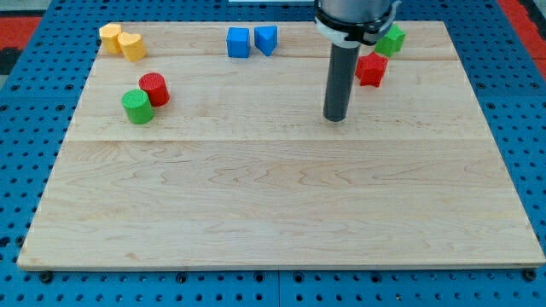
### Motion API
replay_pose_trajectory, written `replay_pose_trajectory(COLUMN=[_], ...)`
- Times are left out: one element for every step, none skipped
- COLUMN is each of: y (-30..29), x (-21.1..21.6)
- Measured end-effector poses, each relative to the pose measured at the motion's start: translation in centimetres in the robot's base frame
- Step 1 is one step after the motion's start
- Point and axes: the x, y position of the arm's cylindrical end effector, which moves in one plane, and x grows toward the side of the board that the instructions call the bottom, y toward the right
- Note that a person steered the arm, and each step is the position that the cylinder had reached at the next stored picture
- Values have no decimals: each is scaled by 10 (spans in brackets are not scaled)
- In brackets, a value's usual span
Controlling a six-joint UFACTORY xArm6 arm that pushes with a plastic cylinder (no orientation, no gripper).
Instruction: Push the red star to the bottom center
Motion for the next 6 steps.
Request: replay_pose_trajectory(y=[22, 69, 96, 97, 97, 97], x=[0, -8, -15, -16, -16, -13])
